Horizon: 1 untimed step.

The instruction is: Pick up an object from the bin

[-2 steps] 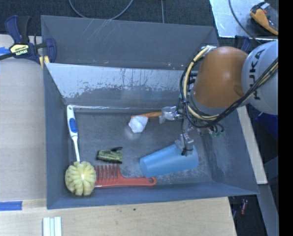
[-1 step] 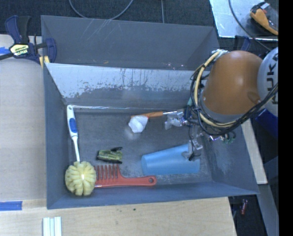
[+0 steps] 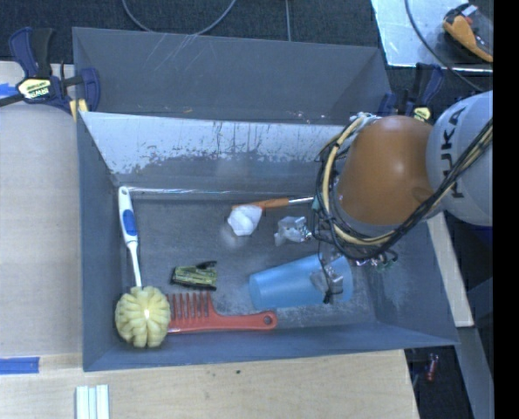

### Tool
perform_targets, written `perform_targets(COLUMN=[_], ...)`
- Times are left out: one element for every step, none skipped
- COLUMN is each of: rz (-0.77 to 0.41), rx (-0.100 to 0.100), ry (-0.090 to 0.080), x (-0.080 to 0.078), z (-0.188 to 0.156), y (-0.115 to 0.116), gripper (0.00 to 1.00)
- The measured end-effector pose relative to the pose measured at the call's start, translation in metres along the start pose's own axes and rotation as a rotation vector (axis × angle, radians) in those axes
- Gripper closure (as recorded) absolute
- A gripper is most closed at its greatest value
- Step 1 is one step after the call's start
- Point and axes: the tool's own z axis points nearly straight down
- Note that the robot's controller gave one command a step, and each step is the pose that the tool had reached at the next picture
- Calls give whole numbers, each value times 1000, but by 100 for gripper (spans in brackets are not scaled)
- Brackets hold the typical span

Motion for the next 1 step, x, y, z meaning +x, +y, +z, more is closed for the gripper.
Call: perform_targets(rz=[-27], rx=[7], ry=[-11], x=[10], z=[42], y=[28], gripper=[0])
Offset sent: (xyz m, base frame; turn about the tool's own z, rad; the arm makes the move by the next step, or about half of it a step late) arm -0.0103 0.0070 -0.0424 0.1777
